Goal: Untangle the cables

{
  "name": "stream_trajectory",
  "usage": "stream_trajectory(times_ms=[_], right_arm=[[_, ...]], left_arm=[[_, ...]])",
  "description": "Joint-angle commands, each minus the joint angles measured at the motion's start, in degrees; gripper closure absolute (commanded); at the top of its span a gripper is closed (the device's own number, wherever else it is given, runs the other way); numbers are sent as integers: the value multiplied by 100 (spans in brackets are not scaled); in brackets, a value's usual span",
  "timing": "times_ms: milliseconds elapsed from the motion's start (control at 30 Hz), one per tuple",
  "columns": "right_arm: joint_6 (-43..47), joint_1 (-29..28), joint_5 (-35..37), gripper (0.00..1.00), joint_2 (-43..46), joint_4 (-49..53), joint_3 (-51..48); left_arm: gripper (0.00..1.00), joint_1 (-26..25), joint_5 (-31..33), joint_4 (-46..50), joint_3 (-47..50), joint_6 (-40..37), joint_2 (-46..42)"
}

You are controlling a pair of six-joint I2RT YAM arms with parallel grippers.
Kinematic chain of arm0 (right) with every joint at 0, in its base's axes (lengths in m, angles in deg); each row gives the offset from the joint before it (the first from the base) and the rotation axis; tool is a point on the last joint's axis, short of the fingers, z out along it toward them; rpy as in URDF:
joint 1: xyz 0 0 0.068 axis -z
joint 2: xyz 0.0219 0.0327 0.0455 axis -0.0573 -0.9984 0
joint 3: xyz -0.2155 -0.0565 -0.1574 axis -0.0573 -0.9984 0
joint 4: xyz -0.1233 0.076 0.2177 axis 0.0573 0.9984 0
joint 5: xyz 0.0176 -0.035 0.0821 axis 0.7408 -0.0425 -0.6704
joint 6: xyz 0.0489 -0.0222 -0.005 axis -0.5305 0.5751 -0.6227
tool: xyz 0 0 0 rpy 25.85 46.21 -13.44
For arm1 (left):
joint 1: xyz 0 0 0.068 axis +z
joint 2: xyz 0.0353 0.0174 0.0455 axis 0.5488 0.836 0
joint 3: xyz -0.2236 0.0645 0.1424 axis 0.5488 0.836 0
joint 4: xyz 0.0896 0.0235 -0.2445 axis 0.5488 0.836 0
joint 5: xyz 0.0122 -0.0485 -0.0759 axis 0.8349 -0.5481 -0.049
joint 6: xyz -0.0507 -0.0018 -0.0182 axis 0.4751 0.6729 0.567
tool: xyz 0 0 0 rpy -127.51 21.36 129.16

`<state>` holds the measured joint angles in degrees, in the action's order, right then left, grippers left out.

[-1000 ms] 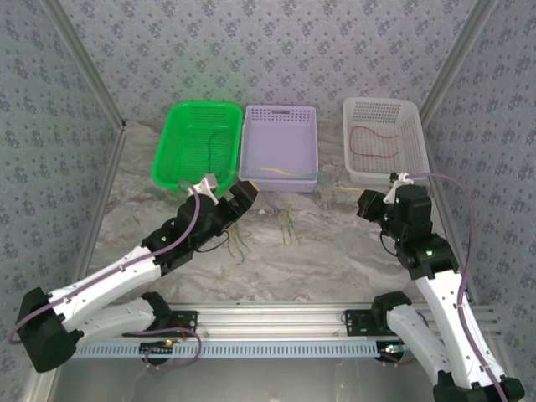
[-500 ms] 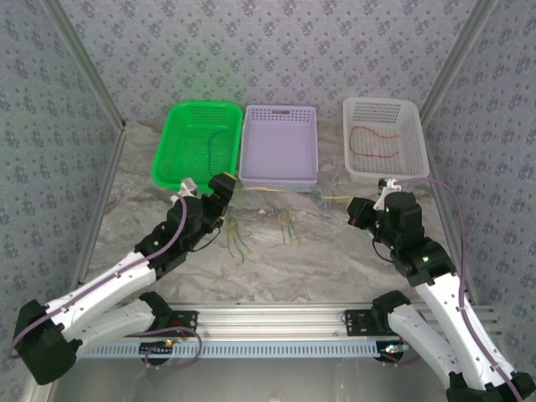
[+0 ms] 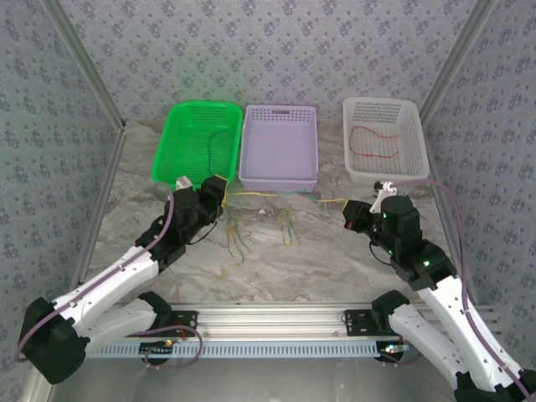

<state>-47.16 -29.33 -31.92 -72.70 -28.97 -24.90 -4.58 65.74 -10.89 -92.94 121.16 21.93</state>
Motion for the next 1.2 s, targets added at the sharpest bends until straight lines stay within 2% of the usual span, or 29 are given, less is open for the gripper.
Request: stream_trajectory(times_ms=[0,133,300,367,600,667,800,833,867,933,1067,1167], right_arm=[[30,-33,247,100,-24,26,27],[146,-25,352,100,-90,73,119],[225,58,387,100,-156,198,152],[232,134,263,100,-271,160,164],[232,313,-48,100,-684,170,270],[518,496,-205,100,-806,223,320],[909,1139,-1209,99,-1156,249,539],[1002,1150,-1337,90,-1151,269,616],[1077,1071,-1351,82,-1059,287,680],[1202,778,-1118,73,-823,376,868],[1490,194,-390,68,-697,856,1422],[1622,51,-367,66,-866,907,1613]], left_arm=[[64,37,-83,15,-48,8,-268],[73,174,-23,221,147,41,-642],[87,432,-309,217,255,-79,-969],[100,519,-532,220,205,-200,-990],[100,587,-1127,207,132,-621,-966],[100,583,-1309,235,76,-821,-957],[100,579,-1692,224,-135,-1325,-772],[100,570,-1739,139,-150,-1461,-709],[100,561,-1737,24,-154,-1578,-655],[100,552,-1690,-215,-158,-1762,-562],[100,544,-1648,-624,-406,-2166,-182],[100,544,-1647,-882,-696,-2424,216]])
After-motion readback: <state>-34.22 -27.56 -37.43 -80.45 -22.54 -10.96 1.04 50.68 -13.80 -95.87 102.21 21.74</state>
